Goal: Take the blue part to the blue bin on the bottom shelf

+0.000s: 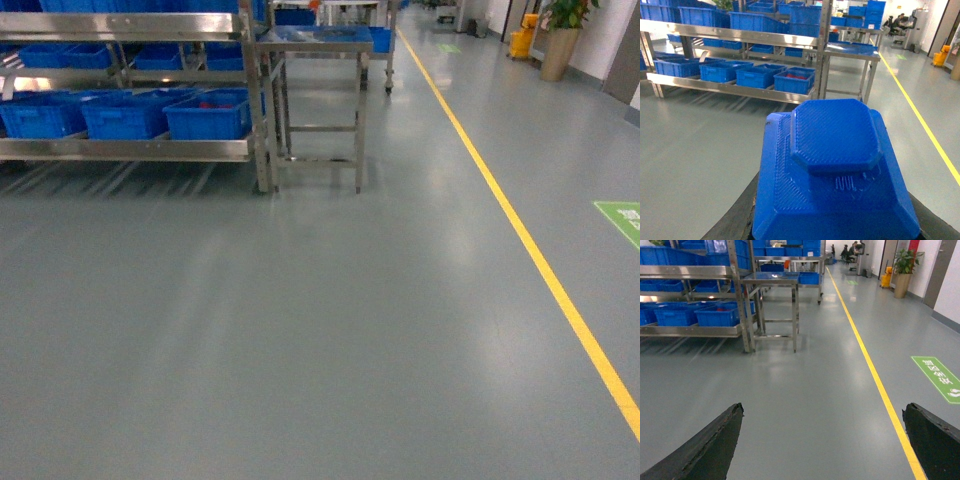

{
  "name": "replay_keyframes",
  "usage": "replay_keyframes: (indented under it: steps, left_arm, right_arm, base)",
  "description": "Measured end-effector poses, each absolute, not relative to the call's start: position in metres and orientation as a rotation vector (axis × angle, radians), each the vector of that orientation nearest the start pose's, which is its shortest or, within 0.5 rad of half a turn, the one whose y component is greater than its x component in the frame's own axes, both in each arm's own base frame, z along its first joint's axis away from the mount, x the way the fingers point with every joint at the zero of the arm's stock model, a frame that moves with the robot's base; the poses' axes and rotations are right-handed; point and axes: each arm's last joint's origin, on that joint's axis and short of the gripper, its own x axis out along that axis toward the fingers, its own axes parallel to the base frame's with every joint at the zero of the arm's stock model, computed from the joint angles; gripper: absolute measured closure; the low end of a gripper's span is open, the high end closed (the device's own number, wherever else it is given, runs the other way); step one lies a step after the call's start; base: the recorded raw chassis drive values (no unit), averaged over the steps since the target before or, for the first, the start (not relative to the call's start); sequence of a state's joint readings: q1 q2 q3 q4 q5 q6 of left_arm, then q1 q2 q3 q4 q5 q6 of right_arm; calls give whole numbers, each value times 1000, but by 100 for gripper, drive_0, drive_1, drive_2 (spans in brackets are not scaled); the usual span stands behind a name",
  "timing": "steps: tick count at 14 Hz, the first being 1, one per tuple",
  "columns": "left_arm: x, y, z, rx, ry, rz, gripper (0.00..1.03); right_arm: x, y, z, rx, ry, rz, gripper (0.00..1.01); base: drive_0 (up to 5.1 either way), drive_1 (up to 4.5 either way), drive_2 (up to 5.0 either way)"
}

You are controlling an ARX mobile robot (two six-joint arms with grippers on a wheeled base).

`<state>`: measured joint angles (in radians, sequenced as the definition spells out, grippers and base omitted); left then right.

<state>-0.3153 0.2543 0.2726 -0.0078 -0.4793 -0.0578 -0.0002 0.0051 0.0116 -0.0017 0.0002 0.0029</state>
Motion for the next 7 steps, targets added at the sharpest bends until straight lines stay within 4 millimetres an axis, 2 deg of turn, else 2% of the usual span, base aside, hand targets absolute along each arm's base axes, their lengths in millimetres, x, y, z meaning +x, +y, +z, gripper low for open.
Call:
replay_keyframes:
  steps: [7]
  left_arm:
    - [101,-19,235,-61,-15,163,59]
  right_arm:
    - [97,0,167,3,-2,-1,3]
  base:
    - [14,420,-392]
